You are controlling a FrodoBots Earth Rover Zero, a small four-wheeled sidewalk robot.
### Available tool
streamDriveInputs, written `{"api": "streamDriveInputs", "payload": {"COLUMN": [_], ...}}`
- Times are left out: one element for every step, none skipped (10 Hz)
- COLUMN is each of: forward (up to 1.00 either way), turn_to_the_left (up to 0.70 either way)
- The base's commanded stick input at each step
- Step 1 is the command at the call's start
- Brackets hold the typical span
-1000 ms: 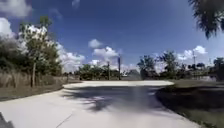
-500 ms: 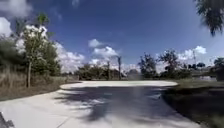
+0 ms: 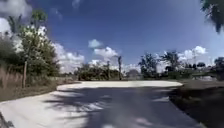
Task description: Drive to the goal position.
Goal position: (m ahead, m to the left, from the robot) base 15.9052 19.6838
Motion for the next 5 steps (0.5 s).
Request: {"api": "streamDriveInputs", "payload": {"forward": [0.70,0.70,0.70,0.70,0.70], "turn_to_the_left": [0.00,0.00,0.00,0.00,0.00]}}
